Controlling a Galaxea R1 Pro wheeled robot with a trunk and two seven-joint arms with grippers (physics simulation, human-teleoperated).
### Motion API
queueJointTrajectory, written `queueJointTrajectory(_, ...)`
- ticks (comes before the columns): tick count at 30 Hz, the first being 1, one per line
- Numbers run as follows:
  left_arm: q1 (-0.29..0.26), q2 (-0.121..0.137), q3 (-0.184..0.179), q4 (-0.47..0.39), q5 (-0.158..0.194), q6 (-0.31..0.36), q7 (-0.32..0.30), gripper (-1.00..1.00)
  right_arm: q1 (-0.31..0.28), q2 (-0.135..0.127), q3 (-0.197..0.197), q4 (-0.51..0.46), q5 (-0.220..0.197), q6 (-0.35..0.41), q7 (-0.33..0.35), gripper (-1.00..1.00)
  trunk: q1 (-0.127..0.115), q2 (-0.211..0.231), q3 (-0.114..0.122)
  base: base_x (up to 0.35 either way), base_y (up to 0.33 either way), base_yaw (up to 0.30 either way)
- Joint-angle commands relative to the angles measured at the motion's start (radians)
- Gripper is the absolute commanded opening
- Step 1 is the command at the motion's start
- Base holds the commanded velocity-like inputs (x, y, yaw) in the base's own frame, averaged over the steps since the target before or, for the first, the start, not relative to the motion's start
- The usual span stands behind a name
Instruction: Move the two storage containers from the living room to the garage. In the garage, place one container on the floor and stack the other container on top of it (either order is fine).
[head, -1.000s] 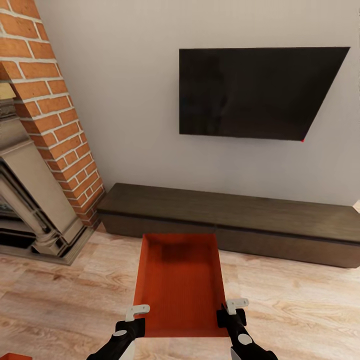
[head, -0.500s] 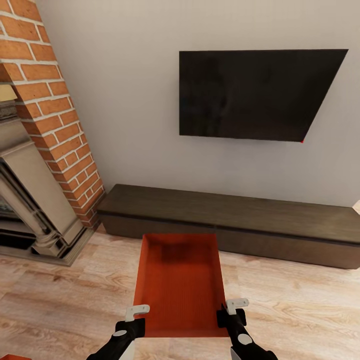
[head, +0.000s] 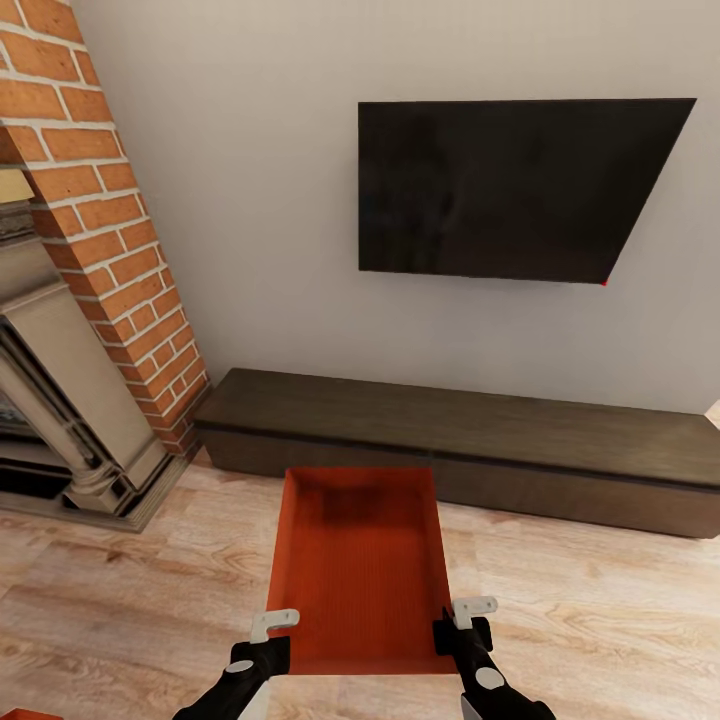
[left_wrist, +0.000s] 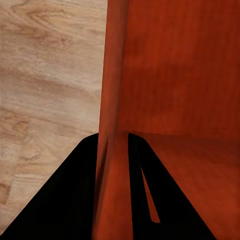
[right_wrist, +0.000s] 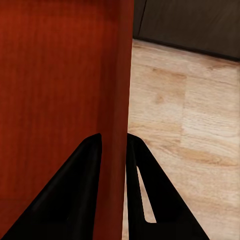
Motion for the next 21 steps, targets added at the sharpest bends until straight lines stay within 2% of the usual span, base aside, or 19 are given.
queueJointTrajectory(1,0.0,0.002,0.013,-0.001,0.003,0.004,0.032,-1.0,-0.001,-0.001,-0.024,-0.001,-0.011,-0.008,-0.055,-1.0,0.0,-0.001,-0.001,0.0,0.0,0.0)
queueJointTrajectory(4,-0.001,0.002,0.013,0.0,0.003,0.004,0.032,-1.0,-0.001,-0.001,-0.024,-0.001,-0.011,-0.008,-0.055,-1.0,0.0,-0.001,-0.001,0.0,0.0,0.0)
queueJointTrajectory(21,-0.001,0.002,0.013,0.0,0.003,0.004,0.032,-1.0,-0.001,-0.001,-0.024,-0.001,-0.011,-0.009,-0.055,-1.0,-0.065,0.118,0.053,0.0,0.0,0.0)
